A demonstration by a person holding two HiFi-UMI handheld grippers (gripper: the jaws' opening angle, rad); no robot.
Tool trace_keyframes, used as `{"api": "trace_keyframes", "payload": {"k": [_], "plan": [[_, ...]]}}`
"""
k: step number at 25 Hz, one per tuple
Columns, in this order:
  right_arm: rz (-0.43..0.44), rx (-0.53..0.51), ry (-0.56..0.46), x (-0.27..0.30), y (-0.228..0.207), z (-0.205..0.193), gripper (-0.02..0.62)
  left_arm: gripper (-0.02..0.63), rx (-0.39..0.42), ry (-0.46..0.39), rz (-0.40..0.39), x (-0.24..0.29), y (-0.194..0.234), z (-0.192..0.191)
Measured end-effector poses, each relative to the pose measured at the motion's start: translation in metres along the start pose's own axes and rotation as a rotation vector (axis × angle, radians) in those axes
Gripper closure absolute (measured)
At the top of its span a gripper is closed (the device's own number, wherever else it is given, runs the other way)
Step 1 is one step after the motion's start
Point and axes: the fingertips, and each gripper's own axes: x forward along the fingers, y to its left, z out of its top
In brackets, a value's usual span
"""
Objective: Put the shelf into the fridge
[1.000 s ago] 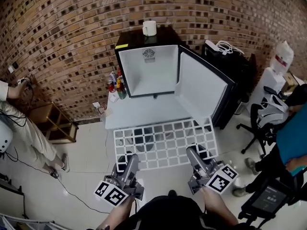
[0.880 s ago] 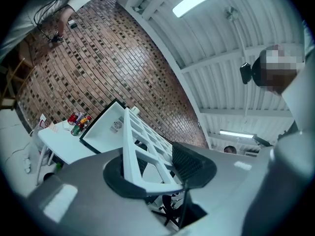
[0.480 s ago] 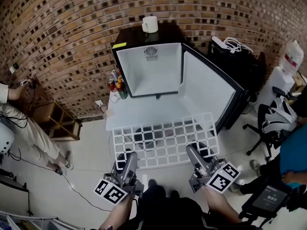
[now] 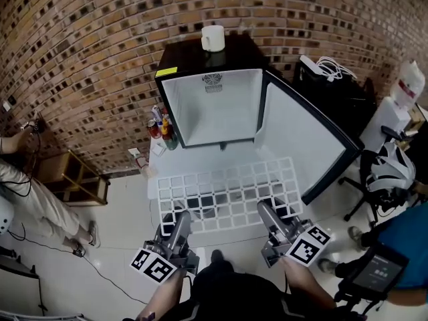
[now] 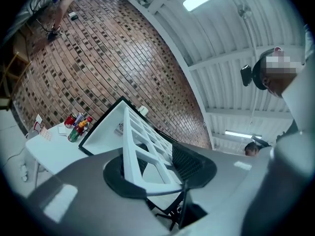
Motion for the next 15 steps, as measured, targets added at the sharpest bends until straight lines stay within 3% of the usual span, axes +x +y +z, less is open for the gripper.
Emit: {"api": "trace_keyframes", "payload": {"k": [15], "plan": [[-0.054,-0.006,-0.027,0.064,-0.032,0.011,0.436,0.447,0.018,0.046,-0.013,0.058,0.054,0.024]]}}
